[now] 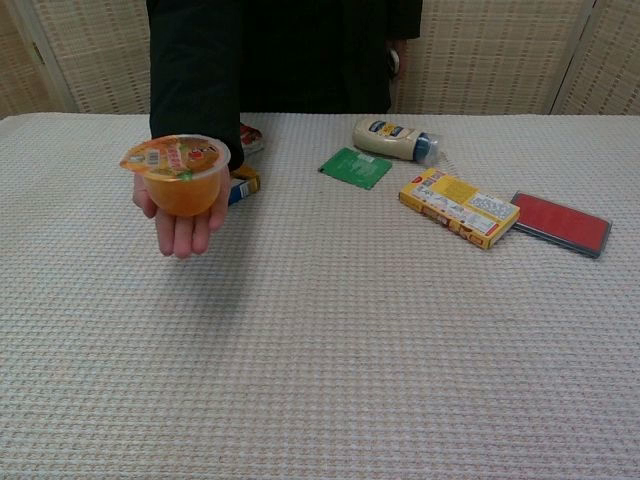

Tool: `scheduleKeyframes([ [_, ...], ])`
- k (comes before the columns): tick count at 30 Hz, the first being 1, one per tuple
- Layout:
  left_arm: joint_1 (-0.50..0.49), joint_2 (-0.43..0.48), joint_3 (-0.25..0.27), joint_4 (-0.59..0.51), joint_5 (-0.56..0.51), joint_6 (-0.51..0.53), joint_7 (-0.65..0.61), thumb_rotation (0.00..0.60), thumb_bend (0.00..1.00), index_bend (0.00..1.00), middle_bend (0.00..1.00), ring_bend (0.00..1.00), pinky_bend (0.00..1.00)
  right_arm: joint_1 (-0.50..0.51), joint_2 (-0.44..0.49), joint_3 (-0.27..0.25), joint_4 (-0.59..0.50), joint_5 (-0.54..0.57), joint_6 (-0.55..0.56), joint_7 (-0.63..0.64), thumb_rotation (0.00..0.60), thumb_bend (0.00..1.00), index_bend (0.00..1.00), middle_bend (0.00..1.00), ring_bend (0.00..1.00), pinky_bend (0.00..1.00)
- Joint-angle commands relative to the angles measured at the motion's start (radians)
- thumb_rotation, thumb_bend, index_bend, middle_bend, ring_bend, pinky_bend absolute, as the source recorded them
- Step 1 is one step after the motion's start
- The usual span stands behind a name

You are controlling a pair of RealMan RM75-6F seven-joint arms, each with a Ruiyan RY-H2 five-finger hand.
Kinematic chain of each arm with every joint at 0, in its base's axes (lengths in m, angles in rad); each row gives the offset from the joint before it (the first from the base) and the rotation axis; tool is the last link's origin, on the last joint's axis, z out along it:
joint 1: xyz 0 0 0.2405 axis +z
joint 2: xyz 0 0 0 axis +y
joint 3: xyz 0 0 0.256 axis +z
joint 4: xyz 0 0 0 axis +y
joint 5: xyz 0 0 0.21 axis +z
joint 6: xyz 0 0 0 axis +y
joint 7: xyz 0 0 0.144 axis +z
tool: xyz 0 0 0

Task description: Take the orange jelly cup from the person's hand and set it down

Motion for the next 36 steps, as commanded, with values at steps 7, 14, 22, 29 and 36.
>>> scheduleKeyframes([
  [7, -0.011, 0.005, 0.001, 0.004, 0.014, -0.014, -0.011, 0.600, 0.10, 0.23, 0.02, 0.07, 0.24, 0.005, 0.003, 0.006, -0.007, 0.005, -0.001, -0.005, 0.600, 0.25, 0.18, 0.30, 0.17, 0.23],
  [14, -0.073, 0.036, -0.009, 0.025, 0.110, -0.050, -0.113, 0.600, 0.10, 0.23, 0.02, 0.07, 0.24, 0.008, 0.003, 0.020, -0.013, 0.001, 0.020, -0.010, 0.600, 0.25, 0.18, 0.30, 0.17, 0.23],
  [22, -0.247, 0.080, -0.015, 0.049, 0.289, -0.194, -0.262, 0.600, 0.10, 0.22, 0.02, 0.07, 0.24, 0.015, 0.023, 0.035, -0.042, 0.000, 0.030, -0.035, 0.600, 0.25, 0.18, 0.30, 0.17, 0.23],
  [29, -0.418, 0.098, -0.035, 0.018, 0.352, -0.385, -0.233, 0.600, 0.10, 0.18, 0.02, 0.07, 0.24, 0.009, 0.036, 0.040, -0.064, 0.000, 0.046, -0.054, 0.600, 0.25, 0.18, 0.30, 0.17, 0.23],
  [36, -0.566, 0.059, -0.065, 0.030, 0.313, -0.565, -0.211, 0.600, 0.11, 0.17, 0.02, 0.07, 0.22, -0.006, 0.034, 0.034, -0.062, 0.008, 0.056, -0.053, 0.600, 0.25, 0.18, 0.30, 0.17, 0.23],
])
